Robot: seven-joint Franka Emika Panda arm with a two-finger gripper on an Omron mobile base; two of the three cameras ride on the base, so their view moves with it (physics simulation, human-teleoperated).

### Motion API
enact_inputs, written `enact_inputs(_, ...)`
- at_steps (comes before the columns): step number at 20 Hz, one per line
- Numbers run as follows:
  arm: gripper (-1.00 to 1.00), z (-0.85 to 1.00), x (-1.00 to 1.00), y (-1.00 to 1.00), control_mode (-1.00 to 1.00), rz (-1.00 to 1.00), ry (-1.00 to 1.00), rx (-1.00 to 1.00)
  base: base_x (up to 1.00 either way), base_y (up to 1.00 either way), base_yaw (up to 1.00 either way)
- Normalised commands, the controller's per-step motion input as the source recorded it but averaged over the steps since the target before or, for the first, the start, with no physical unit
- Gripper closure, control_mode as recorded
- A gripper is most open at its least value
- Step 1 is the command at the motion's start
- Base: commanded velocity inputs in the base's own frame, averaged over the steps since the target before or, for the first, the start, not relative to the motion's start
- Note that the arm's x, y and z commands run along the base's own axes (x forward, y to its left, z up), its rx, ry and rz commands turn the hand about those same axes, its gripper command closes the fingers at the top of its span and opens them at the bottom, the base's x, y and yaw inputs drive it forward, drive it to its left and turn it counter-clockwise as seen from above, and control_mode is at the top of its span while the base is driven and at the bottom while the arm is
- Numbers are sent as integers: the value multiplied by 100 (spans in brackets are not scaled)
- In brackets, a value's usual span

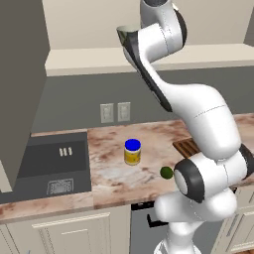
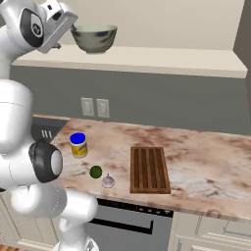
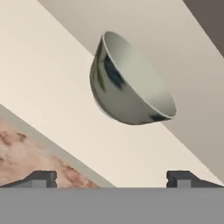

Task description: Open the cabinet. Place the bowl and condiment on the counter. Then place the lime and garlic on the cutting board.

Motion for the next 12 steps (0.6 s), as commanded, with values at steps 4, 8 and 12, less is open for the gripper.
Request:
enact_inputs(4, -100, 3, 66, 7, -100, 0, 1, -14, 0, 0, 0)
enact_inputs(8, -100, -11, 71, 0, -100, 0, 1, -8, 0, 0, 0)
enact_inputs(12, -100, -11, 68, 0, -100, 0, 0, -4, 0, 0, 0)
